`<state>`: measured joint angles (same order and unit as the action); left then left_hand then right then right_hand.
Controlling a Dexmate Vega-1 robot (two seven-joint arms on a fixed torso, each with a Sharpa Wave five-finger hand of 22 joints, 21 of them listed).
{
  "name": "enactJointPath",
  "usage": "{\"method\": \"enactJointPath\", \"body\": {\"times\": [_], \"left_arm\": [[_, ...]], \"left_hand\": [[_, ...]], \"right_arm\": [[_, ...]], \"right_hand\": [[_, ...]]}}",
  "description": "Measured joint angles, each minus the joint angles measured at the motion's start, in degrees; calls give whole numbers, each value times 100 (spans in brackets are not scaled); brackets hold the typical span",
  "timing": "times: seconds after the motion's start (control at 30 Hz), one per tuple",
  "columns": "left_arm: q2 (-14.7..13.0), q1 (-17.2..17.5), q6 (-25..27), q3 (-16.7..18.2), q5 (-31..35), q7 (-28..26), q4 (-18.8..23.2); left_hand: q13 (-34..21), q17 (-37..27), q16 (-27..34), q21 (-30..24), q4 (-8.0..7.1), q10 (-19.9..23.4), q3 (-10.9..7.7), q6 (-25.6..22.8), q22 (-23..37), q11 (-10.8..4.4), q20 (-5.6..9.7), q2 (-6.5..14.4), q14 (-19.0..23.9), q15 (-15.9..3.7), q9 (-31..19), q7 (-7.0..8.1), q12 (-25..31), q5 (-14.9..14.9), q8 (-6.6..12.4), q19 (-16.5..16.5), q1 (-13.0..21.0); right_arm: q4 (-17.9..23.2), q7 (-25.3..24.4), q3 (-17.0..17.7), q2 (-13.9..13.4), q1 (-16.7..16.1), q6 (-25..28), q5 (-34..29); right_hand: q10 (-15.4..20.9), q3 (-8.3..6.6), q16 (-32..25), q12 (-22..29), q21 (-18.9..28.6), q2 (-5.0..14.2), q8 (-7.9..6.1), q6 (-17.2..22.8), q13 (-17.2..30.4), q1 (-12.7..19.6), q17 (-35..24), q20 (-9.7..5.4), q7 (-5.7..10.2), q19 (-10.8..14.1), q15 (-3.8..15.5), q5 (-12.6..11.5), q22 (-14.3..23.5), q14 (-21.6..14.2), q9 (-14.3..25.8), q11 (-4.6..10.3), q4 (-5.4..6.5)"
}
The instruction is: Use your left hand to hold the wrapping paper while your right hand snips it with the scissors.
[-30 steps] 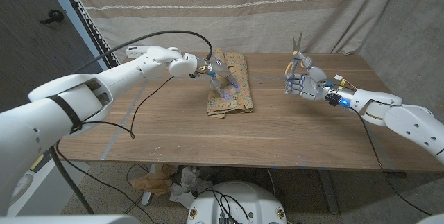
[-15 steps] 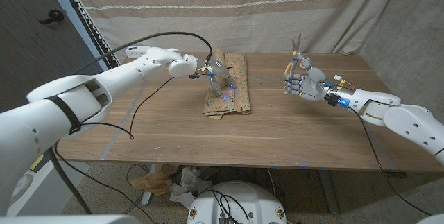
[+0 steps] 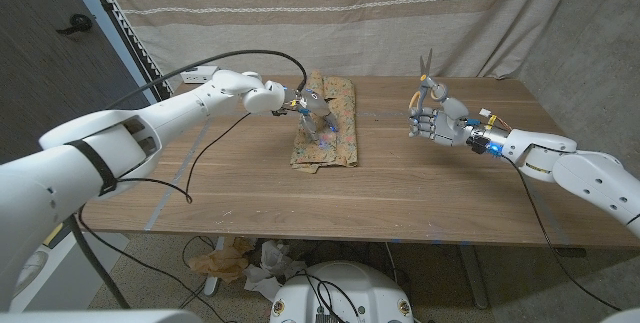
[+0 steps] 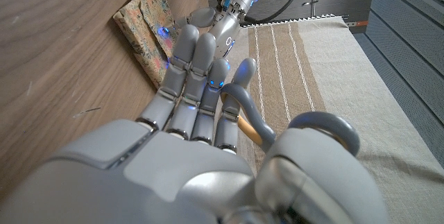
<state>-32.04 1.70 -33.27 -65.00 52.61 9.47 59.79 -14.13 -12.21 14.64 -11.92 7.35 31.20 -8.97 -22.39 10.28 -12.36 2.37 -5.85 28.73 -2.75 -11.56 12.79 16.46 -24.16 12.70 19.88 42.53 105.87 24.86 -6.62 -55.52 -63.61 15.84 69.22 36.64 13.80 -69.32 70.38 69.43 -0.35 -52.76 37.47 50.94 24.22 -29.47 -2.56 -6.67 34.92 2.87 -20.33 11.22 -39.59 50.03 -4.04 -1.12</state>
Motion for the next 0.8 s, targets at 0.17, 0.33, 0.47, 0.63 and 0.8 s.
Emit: {"method": "enactJointPath", "body": {"times": [0.17, 0.33, 0.47, 0.63, 0.8], "left_arm": [[30, -8, 0, -44, 23, 29, -39], [47, -6, 32, -83, 47, 36, -57], [55, 13, 71, -96, 46, 23, -59], [84, 44, 82, -120, 34, -18, -97], [137, 58, 76, -145, 0, -69, -224]], "left_hand": [[-296, -97, 96, 0, 74, 484, -74, -296, 27, 4, 0, 109, 646, -40, -56, -14, 338, -27, 84, 169, 377], [-862, -355, 180, -103, 148, 1059, -334, -1111, 99, 10, 23, 261, 1634, -170, -196, -28, 976, -24, 325, 372, 982], [-1477, -773, 349, -271, 172, 1315, -643, -1663, 255, 22, 28, 275, 2470, -403, -441, -65, 1484, 185, 599, 563, 1552], [-2648, -1687, 704, -543, 145, 1784, -850, -2534, 576, 38, 22, 341, 3273, -733, -1193, -77, 2341, 738, 1441, 662, 2254], [-3152, -2341, 799, -1061, 70, 2167, -1025, -3254, 1073, 37, 41, 465, 3937, -1027, -1325, -143, 2604, 1095, 1911, 922, 2418]], "right_arm": [[18, -34, 16, -11, -21, 7, 5], [24, -70, 18, -16, -22, 28, 6], [26, -87, 18, -20, -10, 43, 6], [26, -121, -3, -28, 24, 78, 5], [8, -156, -18, -35, 48, 102, -3]], "right_hand": [[0, 0, 0, 35, 0, 0, -2, 0, -1, 0, 0, 0, 0, 0, 0, 0, 13, 0, 0, 0, 0], [3, -17, 0, 43, 0, 0, -2, 0, 0, 0, 0, 0, 0, 0, 0, 0, 13, 0, -13, 3, -16], [4, 0, 0, 44, 0, 7, -2, 1, 0, 7, 0, 0, -1, -1, 0, -1, 13, 0, -16, 3, -47], [4, 1, 0, 44, 0, 38, -2, 11, 0, 38, 11, 0, -11, 0, 0, -1, 12, 0, -16, 3, -47], [3, 0, 0, 44, 0, 38, -2, 11, -16, 38, 11, 0, -11, -1, 0, -1, 33, 0, -16, 3, -49]]}}
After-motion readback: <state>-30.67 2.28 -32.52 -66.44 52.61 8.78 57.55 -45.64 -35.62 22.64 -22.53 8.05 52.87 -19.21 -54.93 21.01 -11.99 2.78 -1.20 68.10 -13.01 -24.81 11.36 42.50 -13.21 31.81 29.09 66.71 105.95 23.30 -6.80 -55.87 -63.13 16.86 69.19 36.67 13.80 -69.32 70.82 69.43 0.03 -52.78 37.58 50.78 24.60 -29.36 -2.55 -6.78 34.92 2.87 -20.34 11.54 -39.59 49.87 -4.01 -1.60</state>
